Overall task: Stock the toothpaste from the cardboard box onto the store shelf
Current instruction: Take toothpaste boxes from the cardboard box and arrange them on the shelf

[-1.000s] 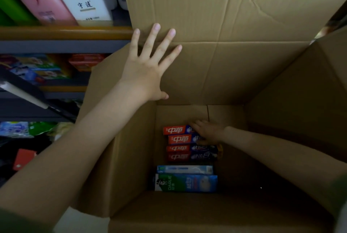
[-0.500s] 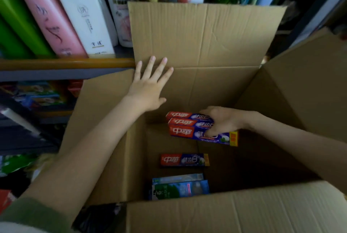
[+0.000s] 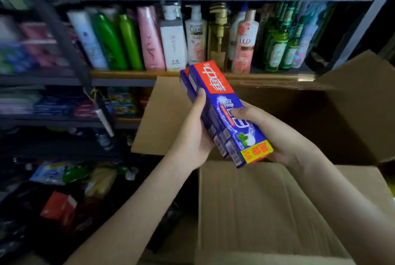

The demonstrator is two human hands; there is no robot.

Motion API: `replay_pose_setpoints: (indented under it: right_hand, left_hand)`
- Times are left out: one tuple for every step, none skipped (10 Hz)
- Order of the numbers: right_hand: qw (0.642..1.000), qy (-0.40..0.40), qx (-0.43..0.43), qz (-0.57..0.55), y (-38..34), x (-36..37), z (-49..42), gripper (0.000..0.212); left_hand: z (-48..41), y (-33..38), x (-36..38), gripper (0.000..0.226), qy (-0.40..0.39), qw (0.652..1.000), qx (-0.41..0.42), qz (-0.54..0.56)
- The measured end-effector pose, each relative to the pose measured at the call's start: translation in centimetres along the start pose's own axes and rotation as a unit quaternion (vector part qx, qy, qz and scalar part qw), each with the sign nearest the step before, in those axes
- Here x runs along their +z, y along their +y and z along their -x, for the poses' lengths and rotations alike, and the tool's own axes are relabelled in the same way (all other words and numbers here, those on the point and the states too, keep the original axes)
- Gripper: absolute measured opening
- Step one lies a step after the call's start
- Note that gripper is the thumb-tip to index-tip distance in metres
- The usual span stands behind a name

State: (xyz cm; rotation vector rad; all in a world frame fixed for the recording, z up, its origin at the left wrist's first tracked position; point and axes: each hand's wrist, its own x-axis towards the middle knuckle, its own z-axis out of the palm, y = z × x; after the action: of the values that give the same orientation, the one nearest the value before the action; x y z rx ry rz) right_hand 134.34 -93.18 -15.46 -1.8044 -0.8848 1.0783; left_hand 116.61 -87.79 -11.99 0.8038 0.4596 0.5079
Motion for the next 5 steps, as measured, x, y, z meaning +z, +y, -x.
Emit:
replay_pose_setpoints:
  right_hand:
    - [0.995,-0.029,0.003,-0.094,-0.6,4.6,0.6,0.07]
    - [0.979,-0.102,0.007,-0.176,-0.3,8.7,0.4,0.04]
    - [0.979,-0.108,-0.001,-0.171,-3.3,14.6,-0.6,0.04]
    - [0.985,-0.098,-0.017,-0.143,-6.1,21.0,-2.9,0.032]
    - [0.972,-0.146,-0.019,-0.185,-8.4,29.2,-7.1,0.03]
  left_hand:
    - [2.0,1.7,-2.9,0.049,0.043,0.999,0.0,0.004]
    - [3.5,3.6,-6.6,0.047,0.092,0.995,-0.007,0.021]
    - [4.9,6.2,-11.5,0.052,0.146,0.989,-0.023,0.009]
    - [6.6,9.7,-18.0,0.043,0.182,0.982,-0.053,-0.001]
    - [8.3,14.0,-25.2,0.043,0.232,0.969,-0.071,-0.041]
